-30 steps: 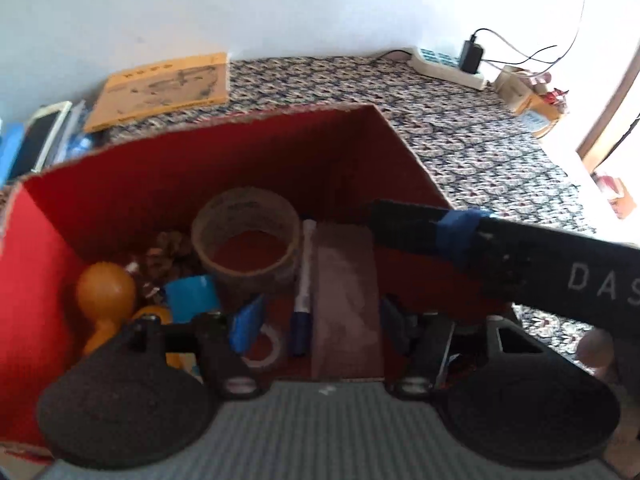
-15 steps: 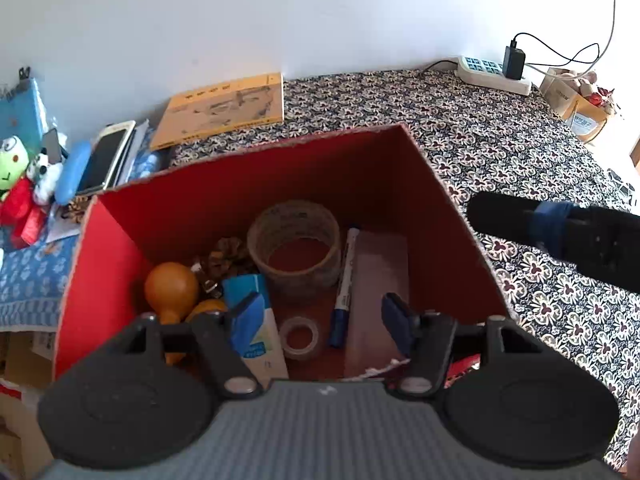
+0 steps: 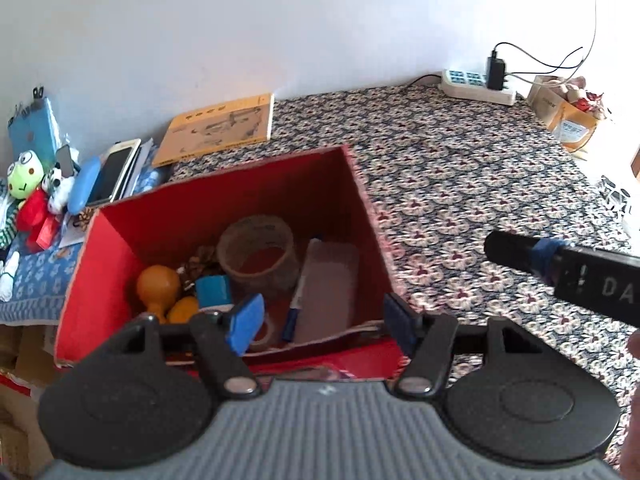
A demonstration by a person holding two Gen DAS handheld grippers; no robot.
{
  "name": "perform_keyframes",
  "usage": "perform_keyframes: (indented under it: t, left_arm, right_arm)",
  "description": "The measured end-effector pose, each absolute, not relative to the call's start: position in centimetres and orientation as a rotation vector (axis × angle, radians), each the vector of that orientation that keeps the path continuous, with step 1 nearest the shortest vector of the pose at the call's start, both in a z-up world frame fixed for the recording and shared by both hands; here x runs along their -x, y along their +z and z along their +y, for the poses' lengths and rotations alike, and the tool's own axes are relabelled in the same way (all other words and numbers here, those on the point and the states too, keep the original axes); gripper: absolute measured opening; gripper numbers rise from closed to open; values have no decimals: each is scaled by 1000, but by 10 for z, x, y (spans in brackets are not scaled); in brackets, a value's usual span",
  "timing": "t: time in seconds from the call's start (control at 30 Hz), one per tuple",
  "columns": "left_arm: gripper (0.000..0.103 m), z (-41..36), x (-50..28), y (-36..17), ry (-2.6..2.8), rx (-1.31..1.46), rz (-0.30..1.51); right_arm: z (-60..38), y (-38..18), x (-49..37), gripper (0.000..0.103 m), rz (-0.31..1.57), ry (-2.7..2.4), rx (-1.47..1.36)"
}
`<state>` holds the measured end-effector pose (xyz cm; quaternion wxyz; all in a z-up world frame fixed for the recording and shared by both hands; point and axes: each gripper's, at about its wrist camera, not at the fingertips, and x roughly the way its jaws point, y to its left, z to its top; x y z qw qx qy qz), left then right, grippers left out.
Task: Organize rigid objects
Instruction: 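Withdraw the right gripper from the box over the bedspread, then move both grippers back toward the red box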
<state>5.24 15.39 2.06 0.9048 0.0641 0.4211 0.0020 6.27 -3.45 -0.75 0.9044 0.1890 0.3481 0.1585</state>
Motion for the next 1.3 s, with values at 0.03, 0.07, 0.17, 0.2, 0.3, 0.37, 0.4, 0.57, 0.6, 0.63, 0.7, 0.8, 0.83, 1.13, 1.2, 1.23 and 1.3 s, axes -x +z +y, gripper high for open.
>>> perform_keyframes:
  t: [0.03, 0.07, 0.17, 0.2, 0.3, 0.37, 0.4, 0.57, 0.6, 0.63, 0.7, 0.8, 0.83, 1.13, 1.2, 1.23, 1.3]
  left_arm:
    - [66, 148, -51, 22, 1, -132, 867]
    - [66, 143, -50, 22, -4, -131, 864]
    - [66, 126, -48, 22, -16, -138, 863]
    - [66, 119, -47, 20, -20, -143, 865]
    - [66, 101, -47, 16, -30, -151, 876]
    - [66, 90, -47, 13, -34, -155, 883]
    - [66, 85, -46, 11, -33, -159, 886]
    - [66, 64, -46, 0, -29, -162, 911]
    - [66, 60, -46, -2, -26, -157, 920]
    - [66, 58, -47, -4, -25, -155, 927]
    - [66, 53, -46, -8, -25, -154, 941]
    - [66, 46, -43, -16, -23, -153, 966]
    - [67, 44, -41, -19, -20, -158, 977]
    - [67, 45, -28, -31, 11, -169, 1044]
    - [67, 47, -26, -35, -6, -169, 1070]
    - [67, 49, -25, -37, -22, -165, 1083]
    - [67, 52, -23, -41, -44, -167, 1102]
  right_arm:
    - [-39, -8, -62, 21, 723, 324, -391]
    - [-45, -8, -62, 21, 727, 319, -393]
    - [-59, -10, -60, 21, 740, 305, -393]
    - [-63, -11, -58, 21, 744, 300, -389]
    - [-74, -13, -55, 21, 752, 289, -367]
    - [-81, -15, -54, 21, 758, 280, -354]
    - [-85, -15, -53, 21, 762, 276, -347]
    - [-103, -22, -48, 22, 790, 255, -321]
    - [-106, -23, -48, 22, 796, 251, -316]
    - [-109, -25, -48, 22, 805, 245, -309]
    - [-113, -29, -45, 22, 829, 232, -290]
    - [-119, -35, -41, 22, 874, 229, -276]
    - [-120, -38, -40, 22, 893, 231, -275]
    - [-113, -55, -28, 22, 1061, 247, -277]
    - [-108, -56, -24, 22, 1072, 248, -274]
    - [-105, -56, -22, 22, 1073, 243, -267]
    - [-99, -56, -17, 22, 1071, 227, -261]
